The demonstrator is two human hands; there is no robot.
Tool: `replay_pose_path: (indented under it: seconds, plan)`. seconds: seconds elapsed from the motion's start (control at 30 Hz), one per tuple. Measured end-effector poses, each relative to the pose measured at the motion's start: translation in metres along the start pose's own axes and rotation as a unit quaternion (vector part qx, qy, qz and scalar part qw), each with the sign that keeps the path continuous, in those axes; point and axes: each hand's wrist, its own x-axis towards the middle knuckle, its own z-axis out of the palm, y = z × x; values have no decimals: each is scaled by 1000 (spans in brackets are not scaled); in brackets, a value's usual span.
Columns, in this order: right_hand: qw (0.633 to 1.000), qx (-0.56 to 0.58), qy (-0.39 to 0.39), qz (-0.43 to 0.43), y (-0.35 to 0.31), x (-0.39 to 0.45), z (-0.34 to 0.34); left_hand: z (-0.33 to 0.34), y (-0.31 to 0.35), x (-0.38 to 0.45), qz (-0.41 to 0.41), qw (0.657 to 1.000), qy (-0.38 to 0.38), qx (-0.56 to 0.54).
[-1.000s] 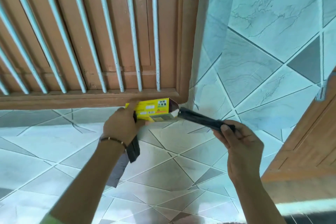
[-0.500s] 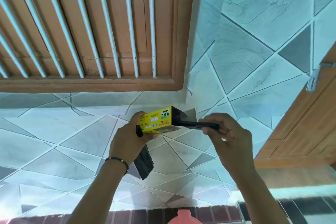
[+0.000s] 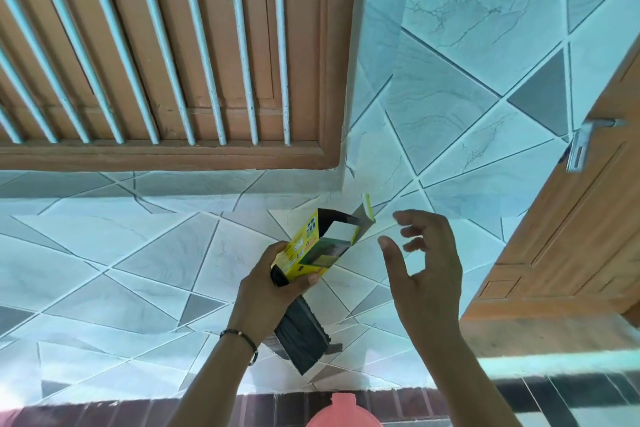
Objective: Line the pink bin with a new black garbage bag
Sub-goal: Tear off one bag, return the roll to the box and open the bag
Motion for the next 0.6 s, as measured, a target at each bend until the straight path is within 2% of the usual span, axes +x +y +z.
replay_pose_path:
  seconds: [0.1, 0.17, 0.37, 0.6]
  plan:
    - [988, 107, -54, 96, 2, -1, 3, 0, 3, -6, 4, 1000, 3, 4]
    - [983, 138, -81, 90, 1, -3, 6, 1, 6, -10, 5, 1000, 2, 16]
    - [993, 33, -113, -2, 0, -10, 14, 0, 8, -13, 10, 999, 17, 51]
    - [990, 87, -73, 77, -6, -16, 15, 0, 7, -19, 7, 998, 34, 60]
